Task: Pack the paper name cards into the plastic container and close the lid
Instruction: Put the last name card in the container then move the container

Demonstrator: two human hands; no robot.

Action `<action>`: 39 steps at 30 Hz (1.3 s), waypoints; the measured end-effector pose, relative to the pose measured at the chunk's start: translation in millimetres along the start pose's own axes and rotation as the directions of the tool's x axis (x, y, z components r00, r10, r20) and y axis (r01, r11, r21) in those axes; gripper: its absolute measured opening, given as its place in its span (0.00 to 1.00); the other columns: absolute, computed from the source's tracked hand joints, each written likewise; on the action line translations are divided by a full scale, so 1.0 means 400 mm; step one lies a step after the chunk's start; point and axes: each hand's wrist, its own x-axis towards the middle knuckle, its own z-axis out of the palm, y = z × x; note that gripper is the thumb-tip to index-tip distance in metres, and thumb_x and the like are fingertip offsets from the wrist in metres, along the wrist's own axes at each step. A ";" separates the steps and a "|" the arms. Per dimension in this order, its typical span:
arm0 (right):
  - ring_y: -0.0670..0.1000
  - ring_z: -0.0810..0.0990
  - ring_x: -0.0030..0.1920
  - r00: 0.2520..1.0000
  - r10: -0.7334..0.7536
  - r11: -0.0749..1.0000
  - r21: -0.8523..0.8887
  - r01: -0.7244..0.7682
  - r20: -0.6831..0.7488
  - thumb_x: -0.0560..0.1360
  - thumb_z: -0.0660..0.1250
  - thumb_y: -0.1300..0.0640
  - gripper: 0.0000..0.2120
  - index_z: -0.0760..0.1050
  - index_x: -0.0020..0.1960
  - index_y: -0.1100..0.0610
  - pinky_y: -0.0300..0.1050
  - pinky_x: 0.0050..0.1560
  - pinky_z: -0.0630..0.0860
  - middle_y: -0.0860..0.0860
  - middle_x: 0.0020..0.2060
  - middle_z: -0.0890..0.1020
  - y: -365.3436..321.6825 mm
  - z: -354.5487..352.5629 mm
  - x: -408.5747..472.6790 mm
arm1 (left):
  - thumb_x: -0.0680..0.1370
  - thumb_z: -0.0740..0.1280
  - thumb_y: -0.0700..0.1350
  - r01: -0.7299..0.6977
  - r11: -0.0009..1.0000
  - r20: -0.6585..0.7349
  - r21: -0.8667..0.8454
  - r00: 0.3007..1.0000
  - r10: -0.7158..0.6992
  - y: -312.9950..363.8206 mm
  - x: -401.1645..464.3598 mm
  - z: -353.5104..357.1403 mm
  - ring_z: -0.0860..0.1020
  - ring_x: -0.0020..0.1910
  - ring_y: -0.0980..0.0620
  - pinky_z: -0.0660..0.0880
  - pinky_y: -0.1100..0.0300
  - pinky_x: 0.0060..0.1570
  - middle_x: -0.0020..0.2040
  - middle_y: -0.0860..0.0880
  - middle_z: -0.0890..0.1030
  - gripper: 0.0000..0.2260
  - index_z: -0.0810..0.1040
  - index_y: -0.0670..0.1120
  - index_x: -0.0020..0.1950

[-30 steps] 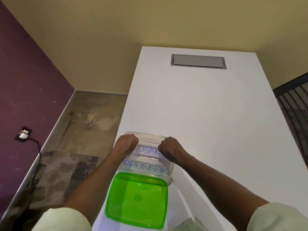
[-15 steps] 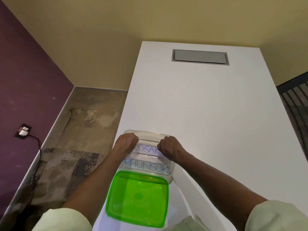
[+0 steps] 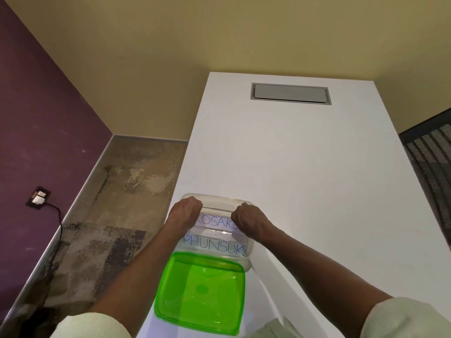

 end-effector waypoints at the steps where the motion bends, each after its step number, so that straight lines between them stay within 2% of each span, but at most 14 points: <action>1: 0.59 0.77 0.50 1.000 0.001 1.000 0.017 -0.001 -0.009 0.76 0.53 0.69 0.13 0.76 0.48 0.64 0.47 0.41 0.64 0.61 0.46 0.80 0.001 -0.002 -0.004 | 0.78 0.58 0.34 0.006 1.000 -0.011 -0.030 1.000 -0.006 -0.001 -0.002 -0.006 0.80 0.51 0.41 0.76 0.51 0.47 0.52 0.40 0.79 0.08 0.76 0.40 0.51; 5: 0.60 0.77 0.48 0.999 -0.007 0.999 0.035 0.009 -0.043 0.74 0.54 0.69 0.11 0.74 0.47 0.65 0.49 0.39 0.63 0.63 0.45 0.79 0.007 -0.017 -0.027 | 0.76 0.63 0.36 0.041 0.987 -0.055 -0.158 0.997 -0.051 -0.009 -0.016 -0.028 0.81 0.48 0.40 0.77 0.51 0.45 0.50 0.40 0.80 0.05 0.78 0.41 0.48; 10: 0.61 0.78 0.41 0.993 0.032 0.999 0.043 -0.027 -0.113 0.74 0.61 0.64 0.03 0.73 0.44 0.64 0.46 0.34 0.63 0.62 0.41 0.79 0.016 -0.049 -0.050 | 0.77 0.68 0.45 0.080 0.938 -0.161 -0.338 0.977 -0.141 -0.021 -0.031 -0.050 0.80 0.56 0.41 0.77 0.53 0.55 0.59 0.42 0.81 0.13 0.80 0.45 0.61; 14: 0.61 0.76 0.35 0.980 0.093 0.995 0.063 -0.083 -0.177 0.73 0.62 0.63 0.04 0.70 0.39 0.62 0.45 0.30 0.60 0.60 0.34 0.77 0.020 -0.069 -0.077 | 0.75 0.70 0.46 0.071 0.876 -0.266 -0.478 0.938 -0.221 -0.027 -0.052 -0.066 0.81 0.55 0.44 0.76 0.56 0.53 0.56 0.43 0.84 0.14 0.81 0.43 0.59; 17: 0.59 0.74 0.29 0.963 0.136 0.990 0.079 -0.120 -0.232 0.67 0.68 0.66 0.09 0.68 0.34 0.60 0.43 0.27 0.57 0.58 0.26 0.75 0.025 -0.073 -0.101 | 0.76 0.70 0.46 0.140 0.823 -0.254 -0.550 0.911 -0.325 -0.038 -0.076 -0.073 0.81 0.55 0.44 0.75 0.55 0.53 0.55 0.43 0.84 0.13 0.81 0.43 0.59; 19: 0.60 0.75 0.32 0.947 0.181 0.980 0.135 -0.149 -0.264 0.69 0.67 0.64 0.08 0.69 0.35 0.60 0.45 0.28 0.60 0.59 0.28 0.77 0.034 -0.069 -0.109 | 0.76 0.69 0.45 0.187 0.793 -0.237 -0.579 0.893 -0.383 -0.048 -0.088 -0.071 0.80 0.54 0.42 0.75 0.53 0.53 0.55 0.42 0.84 0.13 0.81 0.41 0.58; 24: 0.63 0.77 0.41 0.877 0.379 0.899 0.343 -0.273 -0.296 0.73 0.65 0.63 0.05 0.76 0.46 0.66 0.52 0.40 0.75 0.62 0.38 0.79 0.046 -0.031 -0.149 | 0.77 0.63 0.41 0.282 0.698 -0.172 -0.658 0.847 -0.504 -0.068 -0.111 -0.052 0.79 0.50 0.34 0.77 0.48 0.47 0.48 0.35 0.82 0.10 0.78 0.34 0.48; 26: 0.64 0.77 0.46 0.842 0.480 0.827 0.447 -0.340 -0.247 0.74 0.65 0.62 0.10 0.76 0.51 0.68 0.55 0.48 0.75 0.64 0.44 0.79 0.045 -0.015 -0.157 | 0.77 0.61 0.41 0.316 0.660 -0.110 -0.682 0.847 -0.520 -0.068 -0.120 -0.042 0.79 0.51 0.34 0.77 0.47 0.48 0.49 0.34 0.82 0.11 0.78 0.33 0.49; 29: 0.62 0.76 0.56 0.780 0.624 0.634 0.609 -0.477 -0.039 0.75 0.65 0.56 0.14 0.76 0.53 0.67 0.52 0.56 0.72 0.63 0.50 0.80 0.042 -0.005 -0.158 | 0.78 0.61 0.40 0.370 0.581 -0.017 -0.725 0.834 -0.552 -0.064 -0.127 -0.022 0.78 0.54 0.34 0.77 0.46 0.51 0.53 0.33 0.80 0.13 0.76 0.31 0.52; 31: 0.61 0.76 0.50 0.757 0.649 0.536 0.661 -0.524 0.073 0.75 0.66 0.53 0.11 0.77 0.42 0.62 0.48 0.51 0.71 0.58 0.40 0.80 0.034 0.000 -0.161 | 0.78 0.61 0.40 0.392 0.552 0.033 -0.736 0.835 -0.549 -0.062 -0.129 -0.004 0.79 0.49 0.35 0.76 0.49 0.47 0.46 0.33 0.81 0.11 0.78 0.32 0.46; 32: 0.59 0.74 0.44 0.749 0.652 0.508 0.668 -0.543 0.113 0.75 0.66 0.53 0.15 0.71 0.33 0.58 0.46 0.45 0.69 0.55 0.32 0.74 0.030 0.002 -0.165 | 0.77 0.61 0.39 0.405 0.536 0.059 -0.741 0.834 -0.548 -0.062 -0.128 0.006 0.78 0.44 0.38 0.74 0.52 0.43 0.39 0.36 0.80 0.11 0.77 0.35 0.39; 34: 0.56 0.69 0.38 0.738 0.652 0.465 0.676 -0.572 0.176 0.75 0.65 0.52 0.22 0.61 0.27 0.57 0.44 0.40 0.65 0.53 0.28 0.67 0.026 0.009 -0.167 | 0.78 0.60 0.39 0.421 0.511 0.107 -0.750 0.839 -0.534 -0.059 -0.128 0.022 0.73 0.41 0.45 0.67 0.57 0.38 0.33 0.44 0.73 0.14 0.70 0.44 0.32; 37: 0.55 0.74 0.36 0.724 0.631 0.349 0.732 -0.586 0.279 0.75 0.67 0.53 0.19 0.73 0.30 0.64 0.46 0.42 0.71 0.60 0.32 0.77 0.021 0.018 -0.170 | 0.80 0.59 0.40 0.488 0.484 0.201 -0.727 0.824 -0.530 -0.056 -0.123 0.034 0.78 0.52 0.41 0.72 0.57 0.48 0.48 0.39 0.81 0.09 0.78 0.44 0.46; 39: 0.54 0.75 0.34 0.718 0.618 0.283 0.763 -0.582 0.319 0.74 0.68 0.54 0.16 0.77 0.34 0.65 0.45 0.41 0.73 0.61 0.31 0.79 0.010 0.020 -0.170 | 0.80 0.58 0.40 0.534 0.475 0.239 -0.699 0.801 -0.549 -0.055 -0.119 0.042 0.78 0.58 0.39 0.74 0.54 0.53 0.56 0.37 0.80 0.13 0.80 0.38 0.56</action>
